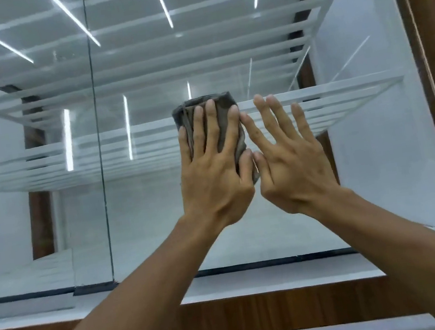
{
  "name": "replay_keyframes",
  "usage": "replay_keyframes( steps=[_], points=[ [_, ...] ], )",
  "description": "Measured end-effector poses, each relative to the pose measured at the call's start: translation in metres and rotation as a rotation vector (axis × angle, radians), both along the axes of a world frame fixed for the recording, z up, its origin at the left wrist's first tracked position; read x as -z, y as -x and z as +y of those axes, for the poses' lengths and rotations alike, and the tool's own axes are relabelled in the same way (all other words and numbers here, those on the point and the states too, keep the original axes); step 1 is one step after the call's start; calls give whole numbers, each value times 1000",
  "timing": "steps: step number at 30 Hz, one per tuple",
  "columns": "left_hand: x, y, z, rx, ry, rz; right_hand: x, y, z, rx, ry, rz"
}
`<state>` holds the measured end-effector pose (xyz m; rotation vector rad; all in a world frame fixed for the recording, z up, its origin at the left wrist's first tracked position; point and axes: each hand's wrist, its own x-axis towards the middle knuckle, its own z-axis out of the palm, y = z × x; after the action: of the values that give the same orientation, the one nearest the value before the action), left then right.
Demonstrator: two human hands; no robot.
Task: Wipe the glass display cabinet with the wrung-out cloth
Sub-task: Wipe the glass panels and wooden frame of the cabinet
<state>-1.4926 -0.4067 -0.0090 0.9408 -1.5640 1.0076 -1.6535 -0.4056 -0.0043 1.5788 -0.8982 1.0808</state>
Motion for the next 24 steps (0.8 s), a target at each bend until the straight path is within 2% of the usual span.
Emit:
replay_keyframes(
  steps=[4, 8, 10, 15, 17, 21, 24],
  points=[
    [-7, 6, 1, -60, 11, -201, -3, 49, 4, -5, 3, -88],
    [-56, 60, 4, -21, -46, -35, -8, 69, 6, 38, 17, -97],
    [-49, 91, 7, 6, -42, -45, -8, 87, 8, 80, 20, -131],
    [2, 93, 3, -62, 36, -387, -4, 144, 22, 232, -20, -50],
    [-15, 108, 2, -42, 43, -369, -8, 159, 28, 296, -15, -48],
    [-46, 178, 9, -8, -27, -198, -3, 202, 35, 345, -26, -147],
    [-20, 210, 9, 22, 4, -339, 12, 228, 35, 223, -3, -96]
  ],
)
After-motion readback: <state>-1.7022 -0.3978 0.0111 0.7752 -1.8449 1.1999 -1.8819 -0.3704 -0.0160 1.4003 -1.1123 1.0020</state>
